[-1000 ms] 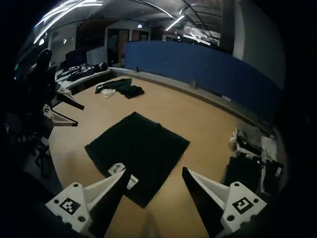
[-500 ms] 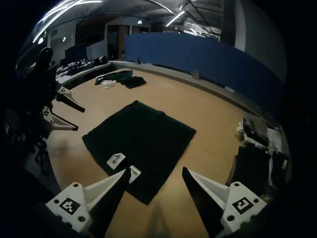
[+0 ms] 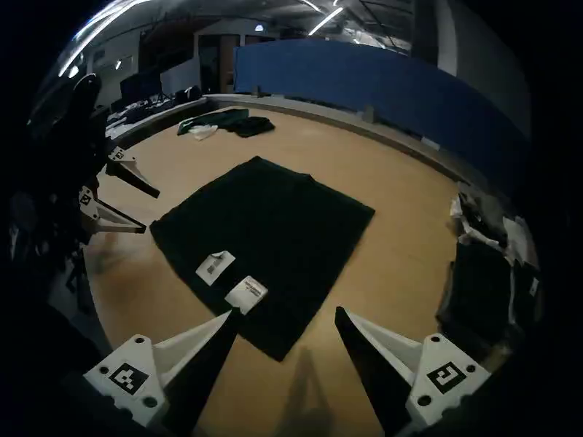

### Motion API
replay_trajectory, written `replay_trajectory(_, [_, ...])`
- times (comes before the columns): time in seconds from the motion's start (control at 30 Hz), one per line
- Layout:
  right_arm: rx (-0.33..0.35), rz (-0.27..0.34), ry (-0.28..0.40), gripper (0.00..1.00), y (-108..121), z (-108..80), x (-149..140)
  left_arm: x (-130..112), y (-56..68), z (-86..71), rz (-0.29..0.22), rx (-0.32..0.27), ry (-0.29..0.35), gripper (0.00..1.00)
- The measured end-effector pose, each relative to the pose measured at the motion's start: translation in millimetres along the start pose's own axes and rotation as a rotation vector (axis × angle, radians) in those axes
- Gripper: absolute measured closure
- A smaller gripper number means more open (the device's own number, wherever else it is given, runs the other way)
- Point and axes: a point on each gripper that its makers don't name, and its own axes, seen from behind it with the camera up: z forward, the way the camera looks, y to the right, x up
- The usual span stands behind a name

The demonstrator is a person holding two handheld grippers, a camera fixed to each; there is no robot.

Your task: Fold towel

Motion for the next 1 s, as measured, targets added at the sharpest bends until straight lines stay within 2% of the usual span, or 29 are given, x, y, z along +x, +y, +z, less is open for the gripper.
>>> replay_trajectory(0.27, [0.005, 0.003, -0.021, 0.00, -1, 8.5, -15, -8, -0.2, 6.0, -0.018, -0.002, -0.017, 0.04])
replay_trajectory(0.63, [0.022, -0.003, -0.059, 0.01, -8, 15.1, -36, -19, 3.4, 12.8, -0.016, -0.014, -0.044, 0.03])
replay_trajectory(0.87, [0.039, -0.007, -0.081, 0.14, -12, 17.5, -45, -25, 4.0, 14.9, -0.007, -0.005, -0.066, 0.06])
replay_trajectory(1.0, [0.036, -0.011, -0.093, 0.20, -11, 17.8, -48, -28, 8.1, 15.3, -0.012, -0.015, -0.082, 0.15])
